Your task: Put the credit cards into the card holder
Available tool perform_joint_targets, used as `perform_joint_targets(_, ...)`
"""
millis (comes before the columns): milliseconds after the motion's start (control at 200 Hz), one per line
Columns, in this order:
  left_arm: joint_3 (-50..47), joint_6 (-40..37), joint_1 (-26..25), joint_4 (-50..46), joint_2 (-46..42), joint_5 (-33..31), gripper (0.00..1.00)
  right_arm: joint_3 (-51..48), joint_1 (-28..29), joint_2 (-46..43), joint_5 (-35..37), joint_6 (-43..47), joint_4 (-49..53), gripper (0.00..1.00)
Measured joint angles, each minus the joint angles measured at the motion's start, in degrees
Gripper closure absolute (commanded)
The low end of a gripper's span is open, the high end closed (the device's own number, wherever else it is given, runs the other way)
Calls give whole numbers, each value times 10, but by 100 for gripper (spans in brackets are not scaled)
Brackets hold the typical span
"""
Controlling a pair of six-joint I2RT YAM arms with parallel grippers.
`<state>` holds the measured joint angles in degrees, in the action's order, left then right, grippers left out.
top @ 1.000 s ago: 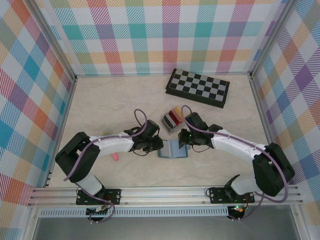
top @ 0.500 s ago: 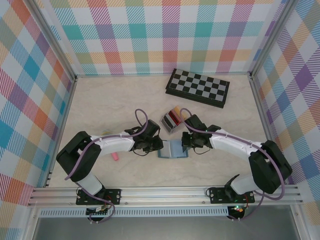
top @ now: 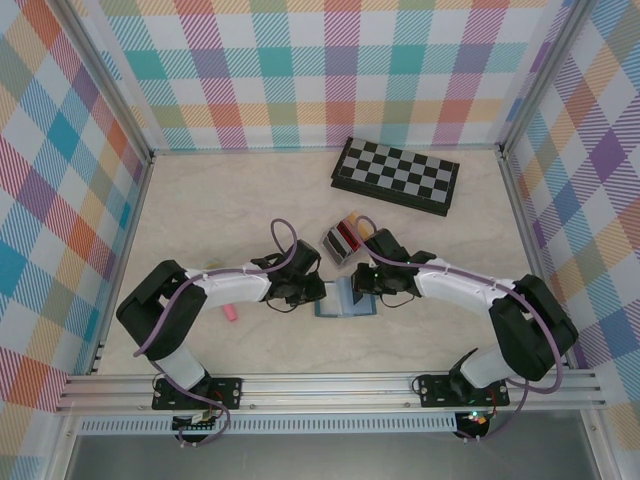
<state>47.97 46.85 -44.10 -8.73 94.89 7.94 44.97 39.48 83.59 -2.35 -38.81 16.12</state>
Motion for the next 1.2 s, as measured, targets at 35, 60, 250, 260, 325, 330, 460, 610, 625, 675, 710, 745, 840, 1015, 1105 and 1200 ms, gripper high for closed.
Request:
perform_joint_targets(35, 0, 0, 0, 0, 0, 0, 82, 0, 0, 0, -9, -1, -4, 90)
perform_joint_targets(60, 0, 0, 0, 0, 0, 0, 82, 0, 0, 0, -16, -2, -7, 90)
perform_joint_targets(250, 0, 0, 0, 1, 0, 2, 82, 0, 0, 7, -49, -10, -30, 91)
perform_joint_targets(260, 0, 0, 0, 1, 0, 2, 82, 0, 0, 7, -49, -10, -30, 91)
perform_joint_targets(325, 0, 0, 0, 1, 0, 1, 82, 2, 0, 7, -41, -10, -19, 89)
perform_joint_targets(330, 0, 0, 0, 1, 0, 2, 82, 2, 0, 7, -40, -10, -18, 89)
perform_joint_targets(460, 0, 0, 0, 1, 0, 1, 82, 7, 0, -26, 11, 8, 34, 90)
perform_joint_targets(610, 0, 0, 0, 1, 0, 2, 82, 23, 0, -43, 58, 33, 73, 90)
perform_joint_targets(625, 0, 0, 0, 1, 0, 2, 82, 23, -1, -43, 61, 35, 75, 90)
perform_joint_targets(675, 0, 0, 0, 1, 0, 2, 82, 23, -1, -43, 66, 38, 84, 90)
perform_joint_targets(710, 0, 0, 0, 1, 0, 2, 82, 23, -1, -42, 69, 38, 87, 90)
perform_joint_targets(745, 0, 0, 0, 1, 0, 2, 82, 23, -1, -42, 69, 39, 89, 90)
perform_joint_targets(840, 0, 0, 0, 1, 0, 2, 82, 23, -1, -35, 73, 40, 88, 90)
perform_joint_targets(1015, 0, 0, 0, 1, 0, 2, 82, 20, -1, -12, 73, 39, 85, 90)
perform_joint_targets(1105, 0, 0, 0, 1, 0, 2, 82, 16, -1, -7, 73, 38, 76, 90)
perform_joint_targets(1200, 0, 0, 0, 1, 0, 2, 82, 15, -1, -5, 68, 37, 68, 90)
